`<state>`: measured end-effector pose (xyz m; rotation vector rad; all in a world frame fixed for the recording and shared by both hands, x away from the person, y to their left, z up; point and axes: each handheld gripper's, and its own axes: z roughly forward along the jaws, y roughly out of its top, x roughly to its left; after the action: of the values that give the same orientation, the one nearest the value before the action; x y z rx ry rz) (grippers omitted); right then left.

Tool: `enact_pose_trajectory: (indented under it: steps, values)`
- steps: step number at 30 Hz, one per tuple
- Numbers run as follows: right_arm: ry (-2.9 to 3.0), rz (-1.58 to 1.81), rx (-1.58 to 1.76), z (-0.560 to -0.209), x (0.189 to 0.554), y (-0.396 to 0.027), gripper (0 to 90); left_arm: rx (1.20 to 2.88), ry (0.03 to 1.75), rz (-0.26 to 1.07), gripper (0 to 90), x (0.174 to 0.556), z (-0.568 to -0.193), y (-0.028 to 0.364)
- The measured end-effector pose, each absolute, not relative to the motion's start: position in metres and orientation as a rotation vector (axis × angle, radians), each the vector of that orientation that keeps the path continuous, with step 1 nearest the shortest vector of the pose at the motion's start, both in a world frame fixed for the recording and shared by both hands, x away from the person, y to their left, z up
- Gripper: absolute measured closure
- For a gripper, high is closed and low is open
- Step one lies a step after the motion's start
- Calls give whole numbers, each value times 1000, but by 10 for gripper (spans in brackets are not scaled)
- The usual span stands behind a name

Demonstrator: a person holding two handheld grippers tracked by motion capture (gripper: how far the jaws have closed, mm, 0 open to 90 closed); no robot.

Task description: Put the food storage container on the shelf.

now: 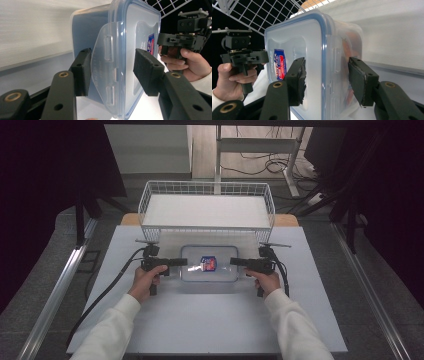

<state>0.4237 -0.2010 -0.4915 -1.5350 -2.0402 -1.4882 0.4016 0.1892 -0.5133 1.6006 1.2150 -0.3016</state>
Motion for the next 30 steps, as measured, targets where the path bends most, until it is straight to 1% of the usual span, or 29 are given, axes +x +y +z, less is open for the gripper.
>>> enact_pose_trajectory:
  steps: [7, 15, 18, 21, 23, 25, 28, 29, 30]
  values:
    - [-2005, -1501, -1591, -494, 426, -199, 482, 1576, 1235, -307, 487, 406, -517, 189]
    - [-1941, -1522, -1668, -500, 430, -195, 467, 1502, 1284, -340, 478, 413, -525, 189]
    - [-1923, -1528, -1686, -501, 430, -194, 463, 1515, 1270, -322, 476, 415, -527, 190]
    - [-1928, -1530, -1694, -501, 429, -194, 460, 1501, 1278, -336, 474, 414, -526, 189]
    - [-1923, -1537, -1715, -501, 428, -192, 441, 1509, 1277, -306, 458, 412, -524, 188]
    - [-1953, -1565, -1723, -498, 425, -192, 396, 1507, 1272, -283, 398, 409, -521, 187]
    - [-1986, -1590, -1748, -491, 417, -190, 350, 1550, 1262, -212, 342, 402, -516, 186]
    - [-1986, -1590, -1748, -491, 417, -190, 350, 1550, 1262, -212, 331, 402, -516, 186]
    - [-2039, -1590, -1745, -485, 411, -190, 336, 1577, 1254, -175, 313, 396, -513, 189]
